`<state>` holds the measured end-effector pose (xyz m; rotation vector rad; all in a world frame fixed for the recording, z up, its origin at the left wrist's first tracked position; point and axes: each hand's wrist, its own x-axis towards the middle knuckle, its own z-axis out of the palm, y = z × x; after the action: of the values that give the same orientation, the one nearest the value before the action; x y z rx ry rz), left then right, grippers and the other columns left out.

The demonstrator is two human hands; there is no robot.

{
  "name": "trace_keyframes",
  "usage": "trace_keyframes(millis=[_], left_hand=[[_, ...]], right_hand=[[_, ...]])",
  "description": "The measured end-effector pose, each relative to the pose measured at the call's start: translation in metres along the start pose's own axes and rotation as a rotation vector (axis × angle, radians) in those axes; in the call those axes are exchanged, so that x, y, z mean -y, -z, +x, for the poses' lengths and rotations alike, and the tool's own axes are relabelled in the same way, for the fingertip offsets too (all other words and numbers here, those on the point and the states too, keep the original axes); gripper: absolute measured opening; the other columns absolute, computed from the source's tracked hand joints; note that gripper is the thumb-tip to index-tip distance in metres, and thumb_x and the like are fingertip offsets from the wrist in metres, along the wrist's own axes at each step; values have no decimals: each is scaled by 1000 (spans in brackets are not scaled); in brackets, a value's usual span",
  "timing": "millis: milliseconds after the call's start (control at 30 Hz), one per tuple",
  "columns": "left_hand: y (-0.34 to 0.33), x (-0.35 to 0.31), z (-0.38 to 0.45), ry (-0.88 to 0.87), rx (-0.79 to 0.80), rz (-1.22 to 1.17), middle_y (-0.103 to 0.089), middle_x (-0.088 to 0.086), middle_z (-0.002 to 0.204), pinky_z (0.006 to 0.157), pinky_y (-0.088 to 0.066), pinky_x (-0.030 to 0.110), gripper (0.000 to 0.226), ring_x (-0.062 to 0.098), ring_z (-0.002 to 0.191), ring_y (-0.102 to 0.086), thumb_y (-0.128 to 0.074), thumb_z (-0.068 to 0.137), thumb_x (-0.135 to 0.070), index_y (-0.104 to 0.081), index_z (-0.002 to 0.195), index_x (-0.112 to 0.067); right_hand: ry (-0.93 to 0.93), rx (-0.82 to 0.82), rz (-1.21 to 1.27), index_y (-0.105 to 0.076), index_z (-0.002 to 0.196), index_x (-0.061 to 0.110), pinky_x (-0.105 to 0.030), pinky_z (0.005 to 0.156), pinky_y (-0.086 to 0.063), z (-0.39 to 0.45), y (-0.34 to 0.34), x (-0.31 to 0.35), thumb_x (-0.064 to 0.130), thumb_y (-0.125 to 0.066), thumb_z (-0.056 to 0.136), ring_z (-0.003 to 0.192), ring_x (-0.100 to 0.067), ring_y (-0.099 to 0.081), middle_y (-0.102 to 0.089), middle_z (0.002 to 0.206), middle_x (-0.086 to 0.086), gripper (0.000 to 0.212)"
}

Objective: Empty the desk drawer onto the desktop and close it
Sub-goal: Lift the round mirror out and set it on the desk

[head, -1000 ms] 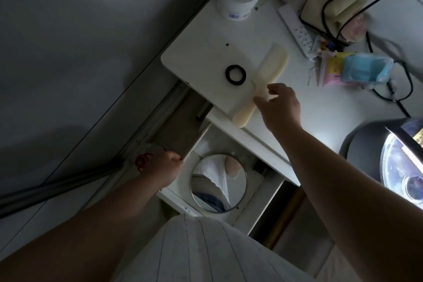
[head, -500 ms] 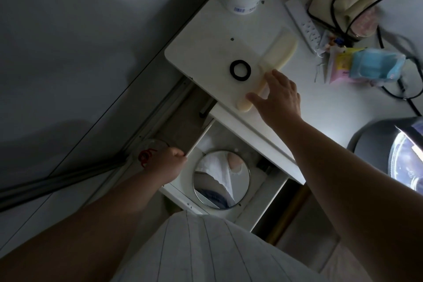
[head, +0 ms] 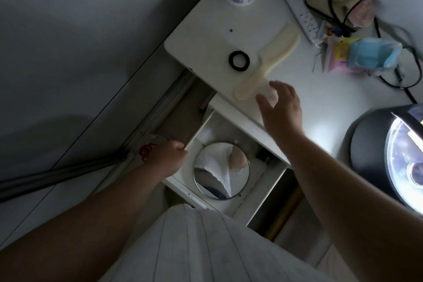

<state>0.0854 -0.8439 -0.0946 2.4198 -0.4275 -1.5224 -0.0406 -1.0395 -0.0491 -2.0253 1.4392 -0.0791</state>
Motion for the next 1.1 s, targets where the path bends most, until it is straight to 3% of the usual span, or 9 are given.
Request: trace_keyframes(millis=[100,167,233,333,500,633,767,900,1100], left_hand=[[-1,-6,-14,-48,-41,35,-67,6,100,70,-37,25,41,22,90,-61,-53,87,-24,-57,123,-5],[-5,-11,-27,-100,-139,37,-60,10,123,77,-34,25,41,24,107,-57,-54,88,-21,-55,127,-9],[-12,-12,-34,-128,-169,10,-61,10,122,76,-35,26,36,18,96,-54,-53,88,-20,-58,123,-12],[-27,-9,-34,-70,-9,-44,-64,8,120,73,-37,26,31,15,90,-52,-53,87,-22,-60,117,-15],[-44,-8,-22,26,114,-36,-57,4,121,75,-40,30,44,16,92,-50,-52,87,-28,-49,130,-19],[-50,-8,-11,114,106,-65,-52,9,129,90,-49,38,54,27,109,-54,-55,82,-34,-45,134,-19],[-57,-11,-8,171,143,-125,-55,10,121,72,-46,33,47,26,97,-57,-54,83,-31,-49,128,-20],[-59,-15,-9,163,114,-161,-55,3,96,50,-33,24,16,11,65,-47,-52,87,-21,-54,103,-21],[-56,-15,-25,99,66,-215,-56,-1,112,53,-34,21,23,10,77,-51,-53,86,-16,-55,109,-21]], right_hand=[[-110,16,84,-54,127,18,-36,97,-44,-48,-4,-12,29,-57,89,118,-19,-49,-50,129,-1,39],[-206,69,132,-57,122,17,-28,89,-46,-80,-9,-22,27,-58,88,109,-16,-51,-49,117,3,35],[-287,132,124,-60,119,16,-17,76,-37,-105,-19,-35,27,-58,88,101,-13,-50,-49,109,5,33],[-362,267,65,-55,125,15,-22,78,-34,-126,-41,-57,30,-57,89,98,-12,-48,-54,122,-4,39],[-483,407,122,-58,114,20,-31,75,-49,-122,-69,-70,30,-61,80,89,-14,-58,-62,107,2,36],[-628,442,239,-64,110,25,-33,74,-54,-110,-91,-83,37,-58,62,91,-20,-67,-71,100,1,50],[-701,384,311,-59,115,23,-38,83,-55,-111,-99,-86,44,-64,67,95,-21,-66,-69,103,0,52],[-741,347,358,-56,117,21,-36,80,-55,-111,-95,-85,35,-68,76,93,-21,-65,-67,105,-2,45],[-717,319,446,-50,127,17,-28,71,-46,-117,-85,-79,19,-66,79,98,-21,-62,-63,114,-5,51]])
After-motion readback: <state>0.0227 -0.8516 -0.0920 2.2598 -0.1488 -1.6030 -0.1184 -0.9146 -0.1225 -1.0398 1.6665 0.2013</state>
